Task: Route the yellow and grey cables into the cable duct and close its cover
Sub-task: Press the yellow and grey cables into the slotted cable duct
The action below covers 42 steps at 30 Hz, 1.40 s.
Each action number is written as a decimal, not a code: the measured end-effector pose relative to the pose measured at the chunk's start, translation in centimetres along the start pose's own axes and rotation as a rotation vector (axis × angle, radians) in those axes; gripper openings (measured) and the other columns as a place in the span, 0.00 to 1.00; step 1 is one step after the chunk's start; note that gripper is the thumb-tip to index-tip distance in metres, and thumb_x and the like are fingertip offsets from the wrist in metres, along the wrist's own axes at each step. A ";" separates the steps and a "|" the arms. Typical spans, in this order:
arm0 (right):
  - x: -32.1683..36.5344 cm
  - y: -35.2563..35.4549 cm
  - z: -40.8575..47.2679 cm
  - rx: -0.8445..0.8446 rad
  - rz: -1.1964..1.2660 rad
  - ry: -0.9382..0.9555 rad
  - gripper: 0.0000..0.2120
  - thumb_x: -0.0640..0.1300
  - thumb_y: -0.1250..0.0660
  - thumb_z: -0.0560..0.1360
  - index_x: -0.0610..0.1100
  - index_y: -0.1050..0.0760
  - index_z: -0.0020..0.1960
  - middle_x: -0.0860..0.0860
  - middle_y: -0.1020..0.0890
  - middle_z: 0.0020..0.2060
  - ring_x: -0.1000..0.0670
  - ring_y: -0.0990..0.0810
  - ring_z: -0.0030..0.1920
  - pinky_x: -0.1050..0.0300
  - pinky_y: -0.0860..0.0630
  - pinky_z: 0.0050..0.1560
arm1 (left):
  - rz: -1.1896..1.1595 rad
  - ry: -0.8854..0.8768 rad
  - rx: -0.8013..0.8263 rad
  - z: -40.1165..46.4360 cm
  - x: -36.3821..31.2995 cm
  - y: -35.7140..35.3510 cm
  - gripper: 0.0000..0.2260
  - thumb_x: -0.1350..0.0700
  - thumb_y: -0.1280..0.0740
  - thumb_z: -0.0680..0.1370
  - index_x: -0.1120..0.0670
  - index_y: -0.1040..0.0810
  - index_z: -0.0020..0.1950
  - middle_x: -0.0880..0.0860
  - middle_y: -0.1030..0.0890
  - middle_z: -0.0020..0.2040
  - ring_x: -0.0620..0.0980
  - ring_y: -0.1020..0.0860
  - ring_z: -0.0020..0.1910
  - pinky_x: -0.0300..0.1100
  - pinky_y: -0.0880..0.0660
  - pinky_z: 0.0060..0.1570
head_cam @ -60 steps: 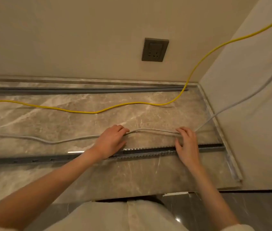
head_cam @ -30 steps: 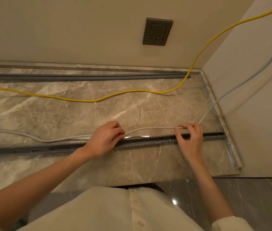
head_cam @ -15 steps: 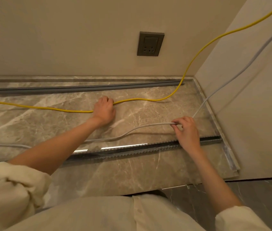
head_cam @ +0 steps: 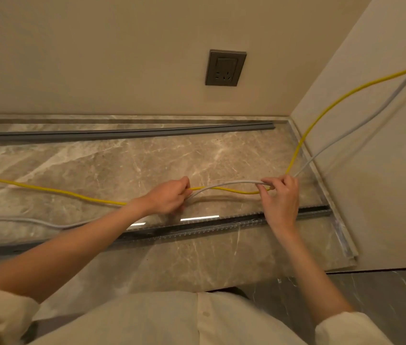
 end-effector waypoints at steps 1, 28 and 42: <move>0.0 -0.1 -0.1 -0.013 0.030 -0.030 0.08 0.40 0.26 0.69 0.41 0.19 0.47 0.45 0.23 0.38 0.45 0.26 0.46 0.59 0.31 0.44 | -0.008 0.016 0.023 -0.2 0.1 -0.2 0.06 0.53 0.44 0.81 0.54 0.34 0.46 0.53 0.24 0.39 0.54 0.26 0.39 0.45 0.34 0.39; -4.0 -2.2 -2.6 0.375 1.083 -0.787 0.11 0.38 0.39 0.79 0.39 0.25 0.39 0.53 0.20 0.24 0.60 0.26 0.23 0.70 0.30 0.23 | 0.113 -0.249 0.017 -7.1 -4.2 -1.2 0.13 0.49 0.38 0.79 0.51 0.27 0.62 0.54 0.18 0.47 0.54 0.22 0.45 0.47 0.27 0.42; -5.4 -1.8 -3.7 0.126 0.579 -0.558 0.03 0.35 0.33 0.76 0.37 0.25 0.44 0.49 0.21 0.32 0.60 0.25 0.19 0.70 0.27 0.22 | 0.468 -0.432 -0.296 -9.0 -5.8 -1.6 0.07 0.56 0.33 0.76 0.55 0.20 0.52 0.55 0.21 0.41 0.54 0.24 0.38 0.43 0.28 0.33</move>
Point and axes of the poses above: each hand's wrist, its own z-axis towards the middle knuckle, its own y-axis out of the back of the hand, x = y × z, the point moved 8 cm from there along z, towards the middle knuckle
